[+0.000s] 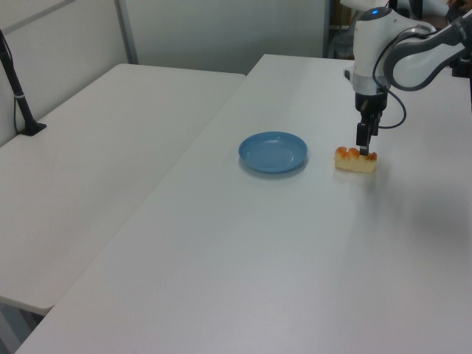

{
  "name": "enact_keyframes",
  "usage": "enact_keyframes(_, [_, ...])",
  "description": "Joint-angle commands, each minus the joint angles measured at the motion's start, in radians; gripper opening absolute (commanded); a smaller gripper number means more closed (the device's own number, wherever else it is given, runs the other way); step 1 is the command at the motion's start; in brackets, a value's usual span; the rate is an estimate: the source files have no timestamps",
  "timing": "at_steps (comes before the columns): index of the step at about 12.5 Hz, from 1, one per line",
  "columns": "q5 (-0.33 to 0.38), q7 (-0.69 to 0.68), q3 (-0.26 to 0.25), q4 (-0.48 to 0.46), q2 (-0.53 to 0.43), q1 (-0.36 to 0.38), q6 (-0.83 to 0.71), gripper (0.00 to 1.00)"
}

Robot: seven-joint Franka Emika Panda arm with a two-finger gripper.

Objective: Put the bread on a plate
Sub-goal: 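Lower the open gripper over the orange-topped bread roll, then close the gripper on the bread roll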

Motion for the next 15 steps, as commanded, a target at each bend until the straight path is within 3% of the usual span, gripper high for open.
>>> enact_keyframes(1, [-0.02, -0.015, 0.0, 0.025, 0.054, 0.008, 0.048, 1.0])
enact_keyframes(7, [-0.058, -0.006, 0.0, 0.07, 0.13, 0.006, 0.049, 0.97])
enact_keyframes(8, [-0.071, -0.006, 0.002, 0.07, 0.137, 0.008, 0.049, 0.87])
enact_keyframes(10, [-0.073, -0.007, 0.002, 0.07, 0.137, 0.009, 0.048, 0.5])
enact_keyframes(12, [-0.069, -0.004, 0.007, 0.07, 0.13, 0.012, 0.039, 0.38])
enact_keyframes(15, [-0.06, -0.001, 0.007, 0.135, 0.125, 0.011, -0.015, 0.38])
